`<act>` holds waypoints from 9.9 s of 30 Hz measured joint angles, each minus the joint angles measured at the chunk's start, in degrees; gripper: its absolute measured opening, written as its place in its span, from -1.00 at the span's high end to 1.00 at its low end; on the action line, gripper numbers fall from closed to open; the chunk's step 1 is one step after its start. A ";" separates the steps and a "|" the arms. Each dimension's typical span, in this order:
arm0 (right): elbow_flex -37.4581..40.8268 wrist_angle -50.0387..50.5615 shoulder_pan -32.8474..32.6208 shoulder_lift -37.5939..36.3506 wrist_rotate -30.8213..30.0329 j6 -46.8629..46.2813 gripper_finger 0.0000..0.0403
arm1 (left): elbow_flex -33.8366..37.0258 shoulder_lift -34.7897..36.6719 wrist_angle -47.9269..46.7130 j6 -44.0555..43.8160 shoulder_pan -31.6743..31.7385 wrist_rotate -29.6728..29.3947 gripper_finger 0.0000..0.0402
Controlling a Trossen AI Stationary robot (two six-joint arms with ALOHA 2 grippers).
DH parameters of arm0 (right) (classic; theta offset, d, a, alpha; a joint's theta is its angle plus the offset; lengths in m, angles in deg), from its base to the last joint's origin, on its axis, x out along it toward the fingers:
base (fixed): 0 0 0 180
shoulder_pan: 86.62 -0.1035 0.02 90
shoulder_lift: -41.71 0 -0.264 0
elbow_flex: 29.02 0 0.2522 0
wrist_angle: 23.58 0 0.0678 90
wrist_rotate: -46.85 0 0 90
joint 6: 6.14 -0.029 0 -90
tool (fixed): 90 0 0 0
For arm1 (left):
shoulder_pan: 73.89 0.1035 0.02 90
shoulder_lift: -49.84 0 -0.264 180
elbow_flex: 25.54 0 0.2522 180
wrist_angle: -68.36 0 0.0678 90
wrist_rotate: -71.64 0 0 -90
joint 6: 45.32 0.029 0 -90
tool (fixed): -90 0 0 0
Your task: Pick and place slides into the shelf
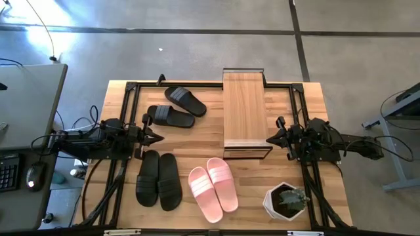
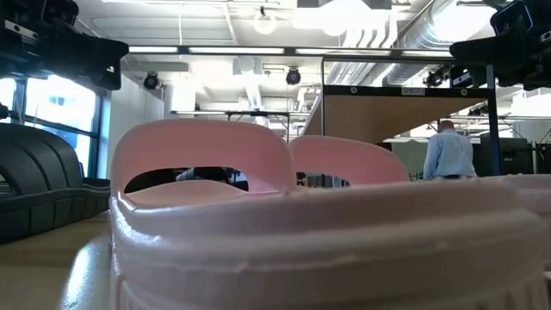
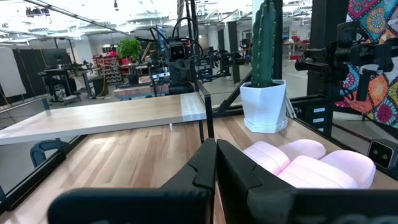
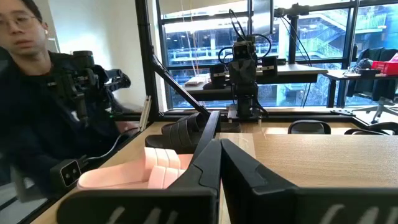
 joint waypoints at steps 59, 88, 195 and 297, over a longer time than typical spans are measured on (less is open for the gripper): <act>0.02 -19.23 0.01 -0.01 -4.42 -17.23 1.00 | -4.34 -0.11 4.62 -10.06 -0.02 1.09 0.99; 0.02 -18.97 0.01 -0.01 -12.43 -18.11 1.00 | -35.66 -48.31 -31.83 -29.55 -4.71 20.87 0.99; 0.02 -12.83 -0.01 0.05 -12.82 -16.29 1.00 | -58.71 -108.31 -16.30 -14.89 -43.84 -61.61 0.10; -0.02 -9.62 -0.01 0.12 -16.34 -7.49 1.00 | -106.05 -117.06 -8.39 31.21 28.06 56.74 1.00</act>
